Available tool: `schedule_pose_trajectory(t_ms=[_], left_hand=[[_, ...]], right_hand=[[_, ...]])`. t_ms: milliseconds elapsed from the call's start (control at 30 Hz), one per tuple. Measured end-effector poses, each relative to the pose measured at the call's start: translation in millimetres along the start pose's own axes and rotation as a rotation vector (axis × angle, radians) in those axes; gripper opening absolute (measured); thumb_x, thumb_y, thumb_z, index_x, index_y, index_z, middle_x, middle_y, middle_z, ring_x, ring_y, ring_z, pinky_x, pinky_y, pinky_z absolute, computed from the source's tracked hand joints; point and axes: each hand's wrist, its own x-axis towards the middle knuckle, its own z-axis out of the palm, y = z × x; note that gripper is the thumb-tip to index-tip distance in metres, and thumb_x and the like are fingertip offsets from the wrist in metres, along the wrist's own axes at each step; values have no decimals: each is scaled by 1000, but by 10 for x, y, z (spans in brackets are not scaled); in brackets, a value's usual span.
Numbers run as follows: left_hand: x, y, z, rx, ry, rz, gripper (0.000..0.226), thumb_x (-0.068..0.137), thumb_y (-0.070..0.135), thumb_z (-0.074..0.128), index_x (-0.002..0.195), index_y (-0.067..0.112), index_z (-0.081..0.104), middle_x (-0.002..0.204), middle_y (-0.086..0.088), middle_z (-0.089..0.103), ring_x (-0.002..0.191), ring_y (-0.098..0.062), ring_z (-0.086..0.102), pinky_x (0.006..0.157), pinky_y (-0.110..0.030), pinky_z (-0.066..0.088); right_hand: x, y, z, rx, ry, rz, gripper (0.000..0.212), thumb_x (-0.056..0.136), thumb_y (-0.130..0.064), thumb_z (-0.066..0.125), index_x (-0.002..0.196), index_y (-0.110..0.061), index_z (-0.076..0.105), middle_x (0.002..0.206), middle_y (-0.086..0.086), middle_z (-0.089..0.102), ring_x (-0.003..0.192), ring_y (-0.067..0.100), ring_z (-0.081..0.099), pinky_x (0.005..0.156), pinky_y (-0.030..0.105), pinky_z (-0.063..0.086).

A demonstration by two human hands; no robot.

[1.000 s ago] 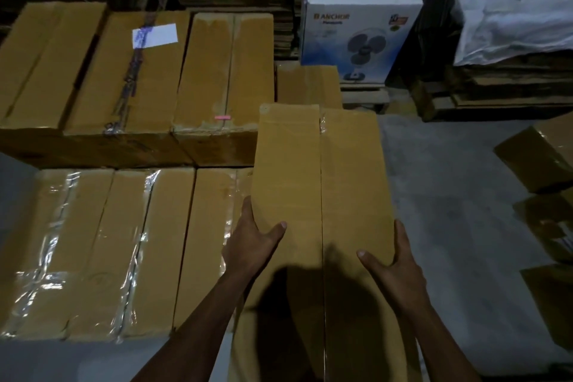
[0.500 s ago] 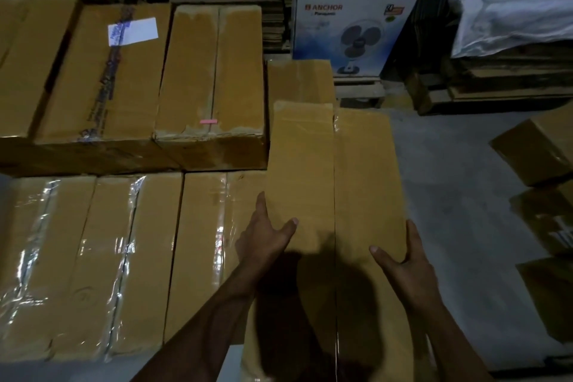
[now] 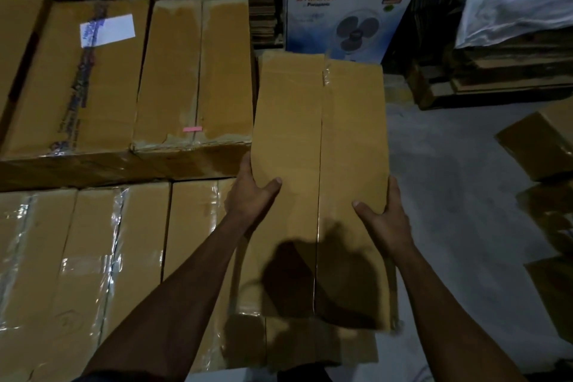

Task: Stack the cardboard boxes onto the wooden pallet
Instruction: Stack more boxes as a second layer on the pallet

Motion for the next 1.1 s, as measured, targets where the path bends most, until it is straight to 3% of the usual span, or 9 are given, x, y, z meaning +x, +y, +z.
schedule_pose_trajectory(t_ms=[67,200,367,567,800,933,1000,1100], left_hand=[[76,-162,54,-32,-43,-20,93,65,60,72,143,38,28,136,7,56,123,-23,55,102,-49,45],[-55,-581,215,-86,-79,-50,85,79,19,81,146,19,28,133,1,55,121,-21,54,103,-39,44],[-456,-864,292,-160,-38,-160,81,81,31,80,146,16,33,120,5,56,111,-21,58,97,-36,48],[-782,-937,294,-222,-31,-246,82,81,32,79,148,19,34,126,2,60,111,-19,60,97,-35,49],[-801,-990,313,-290,-8,-285,87,78,38,81,149,25,34,126,4,63,111,-17,62,102,-45,50],[-847,-1069,320,-312,-5,-282,95,64,55,80,145,30,38,122,10,64,110,-14,63,101,-45,51],[-871,-1088,326,-294,-4,-280,94,66,54,80,146,29,37,123,11,64,110,-12,63,101,-40,51],[-891,-1078,346,-239,14,-264,80,81,37,79,147,27,34,115,16,62,102,-7,61,91,-26,46]], right_hand=[[127,51,119,-3,-37,7,101,81,-52,76,155,-46,7,152,2,42,132,32,48,108,58,42],[224,193,305,-62,-69,-12,109,79,-46,80,157,-39,6,155,3,38,136,30,43,108,56,42],[71,321,321,-11,-38,79,111,75,-61,77,158,-34,7,157,6,36,138,34,42,109,58,40],[-418,480,343,51,-37,213,109,69,-79,68,155,-37,16,153,5,41,135,37,45,108,59,41],[-466,481,417,-35,42,234,96,80,-69,68,155,-34,20,145,9,49,130,40,48,107,55,39],[-474,477,420,-52,47,204,93,79,-73,66,152,-37,22,141,7,52,127,40,50,106,56,40],[-467,496,421,-40,30,200,94,76,-76,66,151,-39,23,140,5,52,126,38,51,105,55,39],[-461,520,427,-16,9,203,97,72,-81,66,150,-43,22,142,3,51,127,38,50,107,56,38]])
